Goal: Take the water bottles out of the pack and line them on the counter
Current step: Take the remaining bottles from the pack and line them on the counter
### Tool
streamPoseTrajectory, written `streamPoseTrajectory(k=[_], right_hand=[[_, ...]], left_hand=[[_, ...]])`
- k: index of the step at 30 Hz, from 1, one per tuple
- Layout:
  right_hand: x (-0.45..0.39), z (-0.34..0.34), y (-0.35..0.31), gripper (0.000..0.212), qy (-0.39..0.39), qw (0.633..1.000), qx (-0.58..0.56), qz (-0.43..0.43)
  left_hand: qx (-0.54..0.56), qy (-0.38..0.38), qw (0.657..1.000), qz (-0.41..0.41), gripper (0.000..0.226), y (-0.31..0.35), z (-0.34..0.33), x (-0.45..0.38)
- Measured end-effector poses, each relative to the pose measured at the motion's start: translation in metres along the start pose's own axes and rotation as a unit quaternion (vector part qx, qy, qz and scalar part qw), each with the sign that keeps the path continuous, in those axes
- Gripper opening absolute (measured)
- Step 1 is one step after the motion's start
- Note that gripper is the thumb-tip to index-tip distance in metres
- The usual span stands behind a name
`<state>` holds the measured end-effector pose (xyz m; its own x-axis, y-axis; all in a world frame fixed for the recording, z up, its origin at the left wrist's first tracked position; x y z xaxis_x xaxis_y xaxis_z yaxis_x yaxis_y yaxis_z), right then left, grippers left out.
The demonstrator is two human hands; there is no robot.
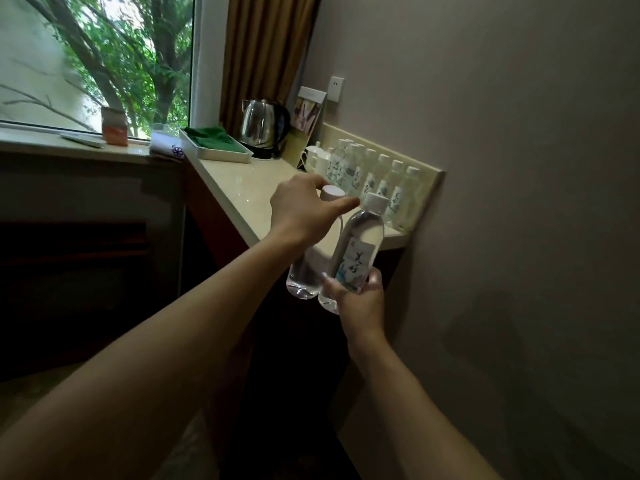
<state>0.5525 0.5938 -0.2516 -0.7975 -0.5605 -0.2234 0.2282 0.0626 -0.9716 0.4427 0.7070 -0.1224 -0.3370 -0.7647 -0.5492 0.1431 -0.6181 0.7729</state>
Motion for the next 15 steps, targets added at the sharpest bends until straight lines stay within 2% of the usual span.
streamPoseTrajectory(k=[6,15], right_hand=[[-0.062,-0.024,0.012,0.05,-0.005,1.0,0.018,-0.016],[-0.168,-0.066,0.027,0.059,0.026,0.998,0.054,-0.008]], left_hand=[[0.0,0.015,1.0,-0.008,0.056,-0.019,-0.024,-0.051],[-0.037,0.046,0.998,-0.015,0.058,-0.064,-0.069,-0.145]])
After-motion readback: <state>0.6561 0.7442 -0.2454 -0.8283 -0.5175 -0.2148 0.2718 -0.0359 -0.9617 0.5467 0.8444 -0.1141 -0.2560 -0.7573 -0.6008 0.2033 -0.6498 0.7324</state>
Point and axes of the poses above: each hand's wrist, its own x-axis away from the middle knuckle, its own z-axis out of the back of the hand, y = z × x, the point moved 7 cm from there along -x, towards the middle knuckle, and after that the axes turned 4 degrees about x, right-handed, at the moved point
